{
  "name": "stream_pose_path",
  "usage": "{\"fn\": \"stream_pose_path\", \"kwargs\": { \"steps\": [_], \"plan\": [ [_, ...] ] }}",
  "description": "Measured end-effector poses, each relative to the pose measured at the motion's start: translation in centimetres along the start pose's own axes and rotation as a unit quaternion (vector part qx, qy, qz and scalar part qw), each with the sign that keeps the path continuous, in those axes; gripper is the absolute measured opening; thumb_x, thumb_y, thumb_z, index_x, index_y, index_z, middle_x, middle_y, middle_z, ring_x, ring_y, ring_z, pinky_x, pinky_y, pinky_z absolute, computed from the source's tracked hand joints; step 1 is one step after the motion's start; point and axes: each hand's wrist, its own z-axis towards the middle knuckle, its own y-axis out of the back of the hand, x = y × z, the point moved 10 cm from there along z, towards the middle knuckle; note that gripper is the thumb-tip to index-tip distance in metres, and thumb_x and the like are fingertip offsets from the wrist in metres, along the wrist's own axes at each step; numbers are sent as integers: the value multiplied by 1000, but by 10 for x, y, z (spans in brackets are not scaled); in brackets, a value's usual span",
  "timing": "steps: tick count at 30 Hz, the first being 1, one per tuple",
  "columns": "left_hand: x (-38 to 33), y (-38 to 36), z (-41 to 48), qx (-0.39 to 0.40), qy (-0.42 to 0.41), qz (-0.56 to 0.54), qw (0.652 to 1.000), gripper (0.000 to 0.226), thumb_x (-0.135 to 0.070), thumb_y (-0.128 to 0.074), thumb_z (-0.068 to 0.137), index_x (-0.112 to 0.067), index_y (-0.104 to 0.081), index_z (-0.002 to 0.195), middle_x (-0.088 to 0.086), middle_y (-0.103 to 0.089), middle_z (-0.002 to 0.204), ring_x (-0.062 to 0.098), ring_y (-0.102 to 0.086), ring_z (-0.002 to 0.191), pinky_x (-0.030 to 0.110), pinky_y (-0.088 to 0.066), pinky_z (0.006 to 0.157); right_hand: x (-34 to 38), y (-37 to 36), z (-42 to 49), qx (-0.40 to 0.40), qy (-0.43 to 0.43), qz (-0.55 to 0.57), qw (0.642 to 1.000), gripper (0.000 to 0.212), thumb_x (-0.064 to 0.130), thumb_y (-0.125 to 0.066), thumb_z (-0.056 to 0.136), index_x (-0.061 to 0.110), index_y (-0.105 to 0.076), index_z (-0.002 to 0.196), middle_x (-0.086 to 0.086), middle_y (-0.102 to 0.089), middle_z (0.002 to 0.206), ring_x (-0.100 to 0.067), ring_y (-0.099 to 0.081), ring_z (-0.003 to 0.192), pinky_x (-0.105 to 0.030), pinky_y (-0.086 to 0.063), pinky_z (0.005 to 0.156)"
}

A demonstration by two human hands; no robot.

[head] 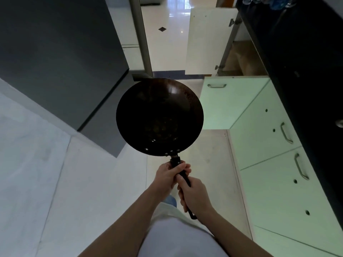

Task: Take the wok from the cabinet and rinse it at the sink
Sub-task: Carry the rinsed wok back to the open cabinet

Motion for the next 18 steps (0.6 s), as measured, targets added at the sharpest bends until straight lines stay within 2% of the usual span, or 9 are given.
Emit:
{"fn": "stream_pose_path", "kwargs": {
  "steps": [7,13,18],
  "plan": [
    [-99,24,66,48,-9,60,997,29,-8,-60,93,11,-57,116,19,-70,102,23,-70,93,26,-56,76,76,-33,80,-23,12,43,999,40,27,-49,102,11,-59,67,-1,-56,50,-9,-49,34,-21,-40,38],
    [-135,30,113,50,1,75,996,28,-7,-60,93,11,-57,116,18,-70,102,24,-70,93,27,-56,81,103,-37,132,-40,-1,68,997,38,24,-49,103,6,-59,70,-3,-54,50,-10,-47,34,-20,-40,36],
    [-163,33,163,39,17,78,996,22,-5,-60,93,8,-59,111,14,-73,95,21,-71,89,26,-56,76,122,-36,185,-37,-19,76,996,36,24,-50,103,3,-61,75,0,-53,50,-5,-47,35,-16,-39,38]
  ]
}}
